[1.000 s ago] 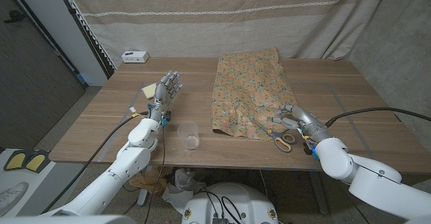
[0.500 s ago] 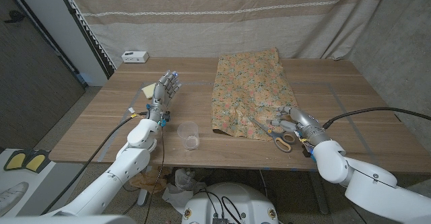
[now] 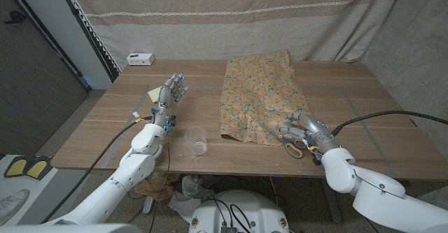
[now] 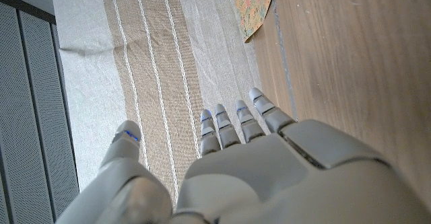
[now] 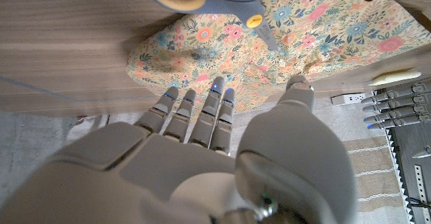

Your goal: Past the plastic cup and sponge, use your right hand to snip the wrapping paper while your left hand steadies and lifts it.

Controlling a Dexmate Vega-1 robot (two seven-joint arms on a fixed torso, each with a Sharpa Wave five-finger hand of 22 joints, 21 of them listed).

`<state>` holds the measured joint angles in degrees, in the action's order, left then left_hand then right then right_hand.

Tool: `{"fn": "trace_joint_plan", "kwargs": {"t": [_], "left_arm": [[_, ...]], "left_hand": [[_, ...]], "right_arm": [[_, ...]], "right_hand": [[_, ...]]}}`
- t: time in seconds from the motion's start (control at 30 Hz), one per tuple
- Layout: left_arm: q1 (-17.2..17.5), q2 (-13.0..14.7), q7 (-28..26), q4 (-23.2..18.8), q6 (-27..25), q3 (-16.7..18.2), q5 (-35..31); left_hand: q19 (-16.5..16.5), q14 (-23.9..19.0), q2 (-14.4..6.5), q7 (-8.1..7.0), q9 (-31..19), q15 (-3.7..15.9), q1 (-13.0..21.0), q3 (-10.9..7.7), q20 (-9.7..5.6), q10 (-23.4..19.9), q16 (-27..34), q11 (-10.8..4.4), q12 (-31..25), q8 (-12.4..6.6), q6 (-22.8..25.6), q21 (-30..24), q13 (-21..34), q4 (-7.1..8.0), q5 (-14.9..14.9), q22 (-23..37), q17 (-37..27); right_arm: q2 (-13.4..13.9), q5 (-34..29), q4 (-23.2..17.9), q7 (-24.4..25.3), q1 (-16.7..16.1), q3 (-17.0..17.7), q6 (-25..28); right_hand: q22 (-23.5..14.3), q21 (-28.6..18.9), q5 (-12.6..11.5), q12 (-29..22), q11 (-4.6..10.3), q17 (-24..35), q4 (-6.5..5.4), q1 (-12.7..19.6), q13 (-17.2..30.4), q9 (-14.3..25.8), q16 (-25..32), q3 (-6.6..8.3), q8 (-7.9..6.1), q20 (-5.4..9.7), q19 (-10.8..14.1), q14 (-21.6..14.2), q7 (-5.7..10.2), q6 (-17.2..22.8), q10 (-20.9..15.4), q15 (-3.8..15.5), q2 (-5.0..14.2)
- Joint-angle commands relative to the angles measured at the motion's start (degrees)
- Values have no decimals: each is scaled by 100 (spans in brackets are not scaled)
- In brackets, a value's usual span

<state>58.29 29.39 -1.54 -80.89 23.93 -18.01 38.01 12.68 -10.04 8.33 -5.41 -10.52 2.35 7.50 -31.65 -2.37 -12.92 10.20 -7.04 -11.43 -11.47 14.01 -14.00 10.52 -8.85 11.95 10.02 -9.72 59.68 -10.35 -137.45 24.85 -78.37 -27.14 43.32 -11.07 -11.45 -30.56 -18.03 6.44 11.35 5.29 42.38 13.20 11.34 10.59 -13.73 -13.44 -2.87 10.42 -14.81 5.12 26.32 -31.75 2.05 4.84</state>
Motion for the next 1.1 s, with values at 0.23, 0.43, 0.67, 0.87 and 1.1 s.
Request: {"fn": "trace_joint_plan", "kwargs": {"t": [0.23, 0.43, 0.67, 0.87, 1.1], "left_arm": [[35, 10, -56, -36, -22, -4, -23], [24, 30, -56, -51, -43, -1, -30], [35, 36, -60, -68, -50, 7, -19], [40, 19, -79, -57, -18, 10, -33], [36, 23, -153, -63, 1, 11, -109]], "left_hand": [[44, -8, 16, -4, -15, 576, 44, 38, -271, -79, 23, 18, -18, -22, 85, 25, 22, 9, 29, 7, -15], [47, -7, 14, 3, -15, 578, 45, 43, -272, -74, 23, 5, -14, -22, 96, 36, 22, 10, 29, 7, -15], [49, 3, 14, -1, -15, 576, 45, 48, -275, -72, 20, 13, -12, -17, 99, 50, 22, 10, 29, 7, -15], [54, 3, 12, 2, -15, 575, 46, 53, -278, -69, 21, 9, -10, -13, 100, 59, 22, 11, 28, 8, -15], [55, 7, 10, 8, -15, 580, 47, 58, -278, -86, 20, -23, -15, -9, 101, 72, 22, 12, 28, 8, -15]], "right_arm": [[-3, -341, 127, 5, 125, -323, 88], [-39, -491, 186, 17, 160, -424, 160], [-32, -716, 204, -92, 263, -598, 323], [-64, -844, 228, -129, 322, -670, 396], [-70, -1009, 246, -200, 412, -763, 423]], "right_hand": [[-16, -40, -56, -102, 34, 13, -28, -43, 74, 22, 32, -37, -84, 19, 26, 21, 13, 180, -98, 551, -15], [-23, -60, -66, -162, 36, 15, -26, -39, 121, 32, 43, -38, -137, 63, 49, 16, 48, 327, -153, 562, -13], [-29, -71, -74, -207, 28, 16, -27, -40, 159, 51, 48, -41, -169, 73, 57, 18, 41, 402, -187, 562, -11], [-38, -83, -82, -253, 47, 17, -27, -39, 201, 68, 50, -43, -193, 62, 63, 30, 52, 458, -220, 559, -9], [-48, -72, -94, -325, 40, 19, -25, -29, 259, 94, 56, -35, -258, 30, 1, 38, 61, 605, -294, 556, 9]]}}
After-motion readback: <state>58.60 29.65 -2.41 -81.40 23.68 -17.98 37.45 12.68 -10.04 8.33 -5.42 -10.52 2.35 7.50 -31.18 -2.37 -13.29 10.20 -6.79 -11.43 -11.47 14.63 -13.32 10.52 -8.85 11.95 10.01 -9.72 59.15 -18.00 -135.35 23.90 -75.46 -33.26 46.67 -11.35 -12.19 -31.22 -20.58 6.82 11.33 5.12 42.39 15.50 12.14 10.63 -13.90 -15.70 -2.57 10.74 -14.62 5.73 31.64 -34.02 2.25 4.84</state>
